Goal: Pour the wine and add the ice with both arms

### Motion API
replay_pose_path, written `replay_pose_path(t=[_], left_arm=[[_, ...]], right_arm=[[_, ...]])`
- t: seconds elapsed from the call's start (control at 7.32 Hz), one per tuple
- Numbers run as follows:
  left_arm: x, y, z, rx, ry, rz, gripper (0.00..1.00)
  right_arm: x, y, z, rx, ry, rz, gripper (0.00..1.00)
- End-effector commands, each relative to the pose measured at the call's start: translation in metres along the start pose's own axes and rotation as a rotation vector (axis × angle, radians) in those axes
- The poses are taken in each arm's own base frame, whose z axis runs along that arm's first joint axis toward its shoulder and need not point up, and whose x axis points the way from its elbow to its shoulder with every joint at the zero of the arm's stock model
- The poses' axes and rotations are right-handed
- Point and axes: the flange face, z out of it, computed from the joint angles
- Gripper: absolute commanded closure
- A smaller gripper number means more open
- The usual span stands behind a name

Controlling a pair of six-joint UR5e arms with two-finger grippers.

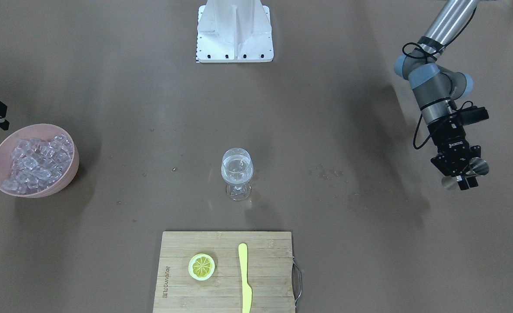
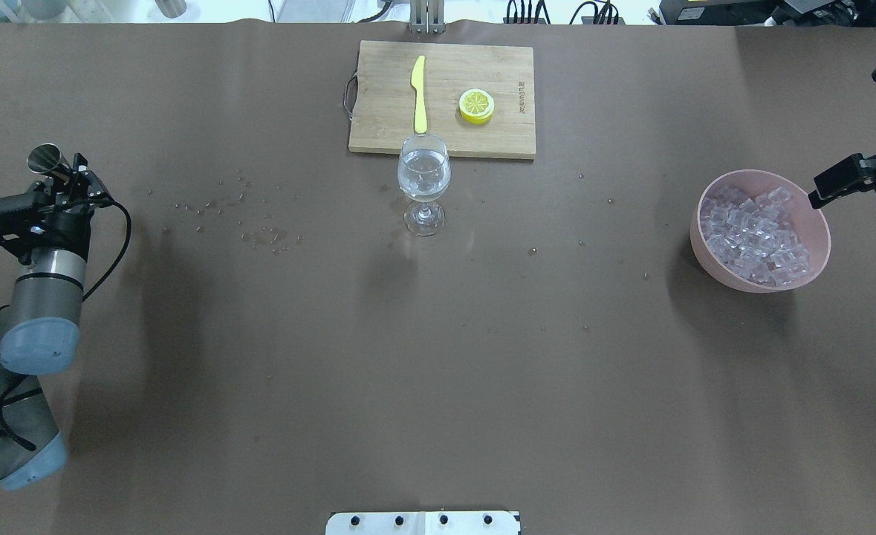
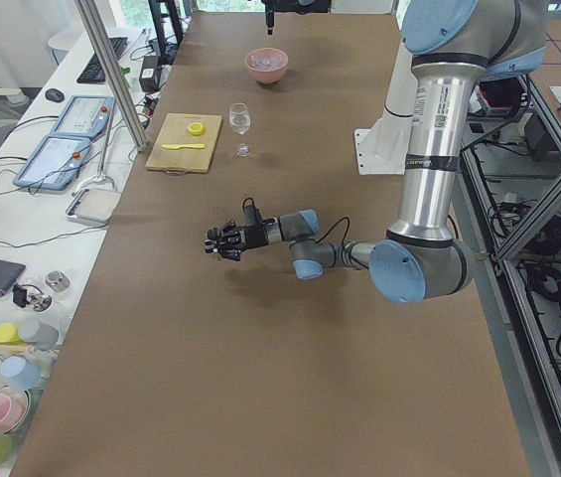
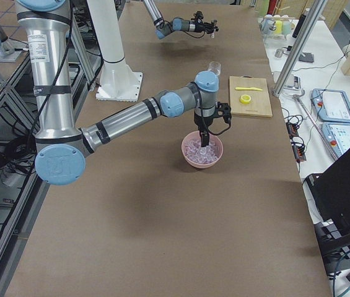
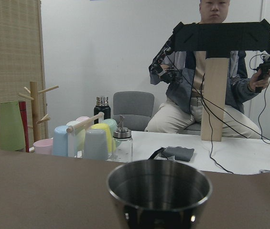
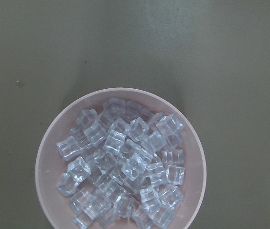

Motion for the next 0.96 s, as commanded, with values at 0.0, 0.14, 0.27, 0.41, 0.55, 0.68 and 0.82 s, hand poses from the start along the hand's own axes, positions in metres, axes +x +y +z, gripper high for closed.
replay_pose_path(t=[0.0, 0.14, 0.27, 0.41, 0.55, 0.68, 0.82], left_arm=[[0.0384, 0.0255, -0.017, 0.03, 0.013, 0.026, 1.0], [0.0438, 0.0263, -0.017, 0.029, 0.012, 0.029, 1.0], [0.0439, 0.0264, -0.017, 0.027, 0.013, 0.029, 1.0], [0.0454, 0.0252, -0.0176, 0.025, 0.016, 0.031, 1.0], [0.045, 0.0258, -0.0174, 0.023, 0.015, 0.034, 1.0], [0.044, 0.026, -0.0174, 0.023, 0.015, 0.036, 1.0], [0.0435, 0.0265, -0.0172, 0.023, 0.014, 0.037, 1.0]], right_arm=[[-0.0001, 0.0, -0.0001, 0.0, -0.001, 0.0, 0.0], [0.0, 0.0006, -0.0002, 0.0, -0.001, 0.0, 0.0], [-0.0004, 0.0008, -0.0007, 0.0, -0.001, 0.0, 0.0], [-0.0004, 0.0008, -0.0007, 0.0, -0.001, 0.0, 0.0], [0.0003, 0.0013, -0.0014, 0.001, -0.001, 0.001, 0.0], [0.0, 0.002, -0.0021, 0.003, -0.001, 0.0, 0.0], [0.0, 0.002, -0.0021, 0.003, -0.001, 0.0, 0.0]])
